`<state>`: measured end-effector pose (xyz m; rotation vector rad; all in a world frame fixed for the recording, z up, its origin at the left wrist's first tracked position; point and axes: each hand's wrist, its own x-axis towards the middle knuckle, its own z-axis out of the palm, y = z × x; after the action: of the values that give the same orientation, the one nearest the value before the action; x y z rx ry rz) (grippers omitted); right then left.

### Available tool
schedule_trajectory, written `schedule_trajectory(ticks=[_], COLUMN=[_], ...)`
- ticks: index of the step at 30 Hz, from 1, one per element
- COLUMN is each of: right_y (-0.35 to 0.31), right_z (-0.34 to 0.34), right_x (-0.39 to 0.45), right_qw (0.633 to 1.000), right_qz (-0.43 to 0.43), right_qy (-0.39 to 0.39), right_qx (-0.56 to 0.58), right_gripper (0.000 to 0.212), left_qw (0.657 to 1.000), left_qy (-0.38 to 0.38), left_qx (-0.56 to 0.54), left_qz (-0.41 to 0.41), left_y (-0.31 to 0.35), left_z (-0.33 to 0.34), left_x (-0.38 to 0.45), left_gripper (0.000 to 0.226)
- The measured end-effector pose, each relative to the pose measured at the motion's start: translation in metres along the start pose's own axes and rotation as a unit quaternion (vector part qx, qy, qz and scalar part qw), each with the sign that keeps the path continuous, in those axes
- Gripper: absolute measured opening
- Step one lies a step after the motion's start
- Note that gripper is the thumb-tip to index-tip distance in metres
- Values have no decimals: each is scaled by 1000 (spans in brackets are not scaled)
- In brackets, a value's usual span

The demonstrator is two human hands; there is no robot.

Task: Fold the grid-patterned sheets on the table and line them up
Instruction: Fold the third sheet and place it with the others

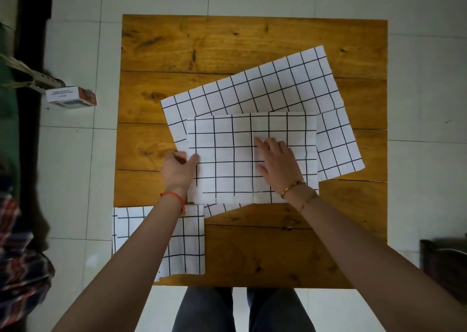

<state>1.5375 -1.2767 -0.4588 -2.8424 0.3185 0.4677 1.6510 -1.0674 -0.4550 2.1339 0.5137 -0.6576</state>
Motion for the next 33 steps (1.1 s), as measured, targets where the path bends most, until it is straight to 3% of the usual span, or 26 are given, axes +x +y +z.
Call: schedule_trajectory(ticks=[7,14,17,21,28,33], right_y=[-11,-45,-54,-39,37,57], right_z=[1,7,6,-2,-12,-10], right_x=[1,9,10,0,-34,-42], right_qw=[1000,1000,999,992,971,966], right_qz=[-9,-25,-29,6,139,161], right_qy=[1,3,12,56,129,145], right_qx=[8,10,45,111,143,138], right_gripper=[72,79,78,51,40,49], left_qw=[984,945,924,918,907,915], left_qy=[-137,-252,-297,-277,-333,-216], left_qx=[-76,-16,-14,23,16,122], left_qz=[86,208,240,282,258,319], left_y=[23,44,50,56,53,36], left_z=[-31,-42,-25,11,61,62], left_x=[-18,-40,-54,-72,-92,-76], left_gripper=[41,58,52,61,77,61])
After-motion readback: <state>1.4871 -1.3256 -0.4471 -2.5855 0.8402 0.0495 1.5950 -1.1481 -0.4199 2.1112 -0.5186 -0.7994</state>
